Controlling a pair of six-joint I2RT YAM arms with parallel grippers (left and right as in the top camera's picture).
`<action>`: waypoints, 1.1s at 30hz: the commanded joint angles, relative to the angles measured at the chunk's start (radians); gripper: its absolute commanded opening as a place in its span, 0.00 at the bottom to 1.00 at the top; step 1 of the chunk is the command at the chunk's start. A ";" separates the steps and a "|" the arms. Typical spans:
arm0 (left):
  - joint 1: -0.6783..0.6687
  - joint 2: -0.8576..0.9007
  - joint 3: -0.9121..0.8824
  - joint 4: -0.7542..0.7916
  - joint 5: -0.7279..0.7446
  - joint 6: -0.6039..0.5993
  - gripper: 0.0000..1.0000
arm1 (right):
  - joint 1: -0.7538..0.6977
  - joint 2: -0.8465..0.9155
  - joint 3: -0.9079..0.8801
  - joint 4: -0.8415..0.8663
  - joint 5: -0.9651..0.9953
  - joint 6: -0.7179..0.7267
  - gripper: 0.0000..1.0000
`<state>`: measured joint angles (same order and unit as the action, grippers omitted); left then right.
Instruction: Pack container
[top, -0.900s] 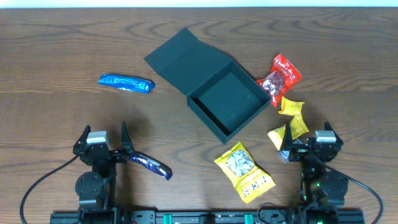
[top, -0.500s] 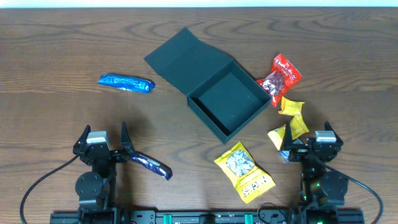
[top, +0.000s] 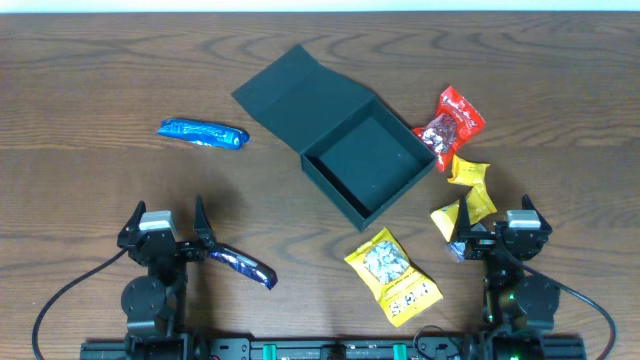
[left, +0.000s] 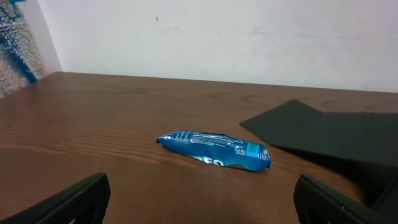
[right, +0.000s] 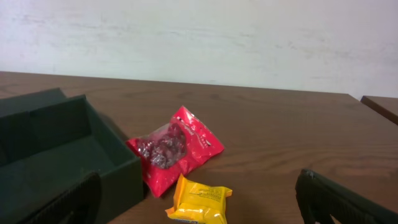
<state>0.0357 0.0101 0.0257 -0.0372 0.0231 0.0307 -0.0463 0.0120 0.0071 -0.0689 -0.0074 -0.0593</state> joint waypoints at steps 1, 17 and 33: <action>0.003 -0.006 -0.021 -0.037 0.003 0.014 0.95 | 0.008 -0.006 -0.002 -0.006 0.003 -0.009 0.99; 0.003 -0.006 -0.010 0.153 -0.078 -0.039 0.95 | 0.008 -0.006 -0.002 -0.006 0.003 -0.009 0.99; 0.003 -0.006 0.010 0.175 -0.074 -0.174 0.95 | 0.008 -0.006 -0.002 -0.005 0.005 -0.009 0.99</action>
<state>0.0357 0.0101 0.0181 0.1524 -0.0376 -0.0551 -0.0463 0.0120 0.0071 -0.0689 -0.0074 -0.0593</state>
